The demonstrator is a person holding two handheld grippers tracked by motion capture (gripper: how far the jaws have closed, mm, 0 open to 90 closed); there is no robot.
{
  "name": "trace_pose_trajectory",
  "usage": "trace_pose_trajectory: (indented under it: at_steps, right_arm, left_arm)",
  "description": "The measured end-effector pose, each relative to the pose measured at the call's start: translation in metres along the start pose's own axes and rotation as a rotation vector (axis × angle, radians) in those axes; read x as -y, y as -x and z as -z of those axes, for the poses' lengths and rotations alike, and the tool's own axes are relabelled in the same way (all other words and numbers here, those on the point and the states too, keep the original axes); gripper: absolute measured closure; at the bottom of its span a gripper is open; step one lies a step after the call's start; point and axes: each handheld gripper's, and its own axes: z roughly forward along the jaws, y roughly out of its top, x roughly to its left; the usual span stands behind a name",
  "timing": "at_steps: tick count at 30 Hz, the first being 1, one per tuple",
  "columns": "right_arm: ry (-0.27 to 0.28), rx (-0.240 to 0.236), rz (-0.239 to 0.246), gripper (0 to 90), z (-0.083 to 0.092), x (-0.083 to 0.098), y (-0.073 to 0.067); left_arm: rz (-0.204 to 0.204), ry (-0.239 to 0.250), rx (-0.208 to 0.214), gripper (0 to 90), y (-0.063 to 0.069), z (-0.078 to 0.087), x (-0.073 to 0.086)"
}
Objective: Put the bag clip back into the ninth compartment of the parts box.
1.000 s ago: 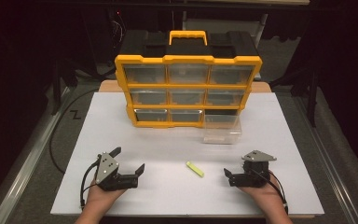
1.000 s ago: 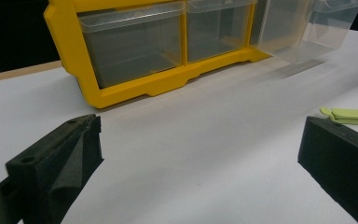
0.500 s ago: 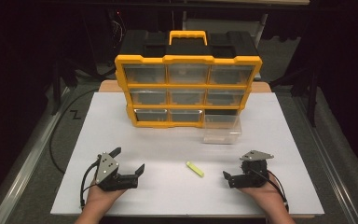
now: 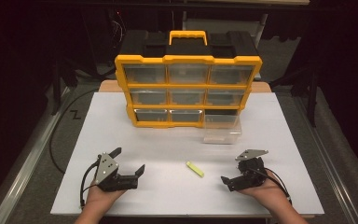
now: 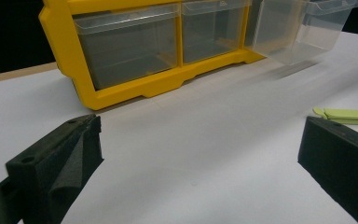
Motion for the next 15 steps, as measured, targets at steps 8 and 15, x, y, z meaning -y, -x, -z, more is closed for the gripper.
trace_pose_trajectory:
  at_steps: [8,15]
  right_arm:
    - [-0.07,-0.014,0.084,1.3,-0.002,-0.001,-0.006]
    - [-0.101,-0.042,0.147,1.5,-0.004,-0.006,-0.014]
  left_arm:
    - [-0.003,-0.002,0.001,0.3,0.0,0.0,0.0]
    - [-0.003,-0.002,0.002,0.3,0.0,0.0,0.0]
